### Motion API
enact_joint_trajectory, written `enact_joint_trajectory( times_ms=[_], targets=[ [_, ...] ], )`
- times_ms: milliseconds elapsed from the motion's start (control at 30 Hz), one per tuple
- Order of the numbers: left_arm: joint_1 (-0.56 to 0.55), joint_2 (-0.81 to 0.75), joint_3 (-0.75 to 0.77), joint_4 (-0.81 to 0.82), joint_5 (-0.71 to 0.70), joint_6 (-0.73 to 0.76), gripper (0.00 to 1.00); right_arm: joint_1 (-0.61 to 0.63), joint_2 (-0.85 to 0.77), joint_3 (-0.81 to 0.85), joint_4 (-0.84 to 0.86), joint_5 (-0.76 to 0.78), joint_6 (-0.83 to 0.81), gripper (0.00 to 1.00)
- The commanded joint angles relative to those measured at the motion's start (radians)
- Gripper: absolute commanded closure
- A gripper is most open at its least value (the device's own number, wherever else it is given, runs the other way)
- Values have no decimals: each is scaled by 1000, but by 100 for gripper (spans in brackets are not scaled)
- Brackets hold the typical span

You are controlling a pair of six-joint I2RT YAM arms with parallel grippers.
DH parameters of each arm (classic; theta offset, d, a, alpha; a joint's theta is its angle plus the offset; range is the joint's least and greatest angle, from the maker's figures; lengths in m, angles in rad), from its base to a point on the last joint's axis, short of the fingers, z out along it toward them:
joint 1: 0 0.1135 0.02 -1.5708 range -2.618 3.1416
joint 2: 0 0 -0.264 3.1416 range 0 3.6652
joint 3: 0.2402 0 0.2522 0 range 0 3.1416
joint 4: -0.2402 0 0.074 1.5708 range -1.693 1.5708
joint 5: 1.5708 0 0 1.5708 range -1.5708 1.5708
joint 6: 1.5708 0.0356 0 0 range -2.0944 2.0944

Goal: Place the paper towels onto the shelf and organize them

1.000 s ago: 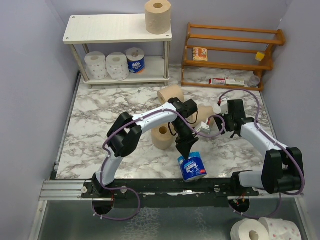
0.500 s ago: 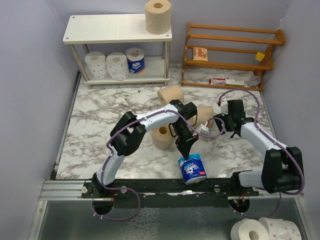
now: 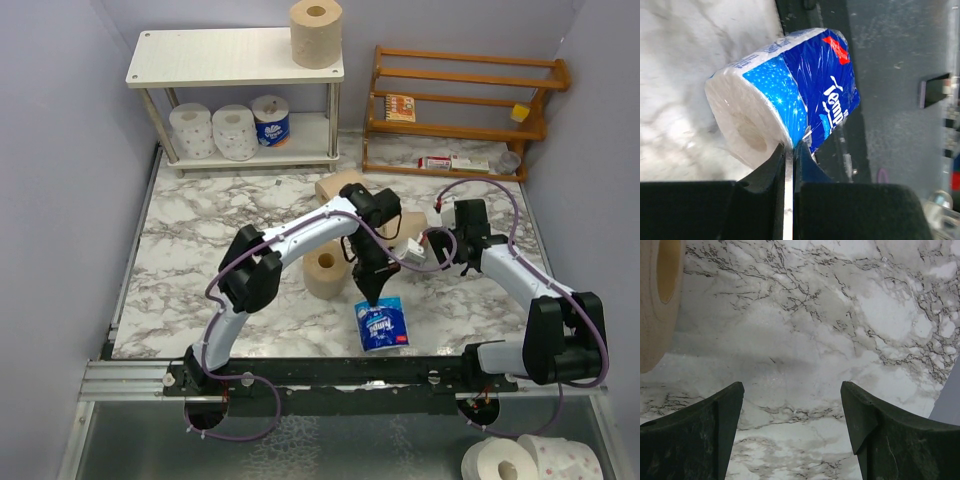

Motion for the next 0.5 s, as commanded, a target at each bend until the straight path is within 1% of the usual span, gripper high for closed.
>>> enact_joint_trajectory(
  times_ms=[0, 133, 200, 333, 467],
  targets=[
    [1, -148, 149, -82, -230, 20, 100, 0, 14, 20, 2, -21, -2, 21],
    [3, -181, 304, -63, -427, -41, 100, 2, 24, 25, -4, -31, -4, 21],
    [3, -207, 338, -17, -536, -59, 100, 2, 25, 25, -3, -28, -4, 21],
    [6, -292, 323, 121, -741, -56, 100, 1, 21, 24, -5, -29, -4, 21],
    [15, -332, 316, 215, -916, -20, 100, 2, 21, 21, -4, -26, -4, 21]
  ],
)
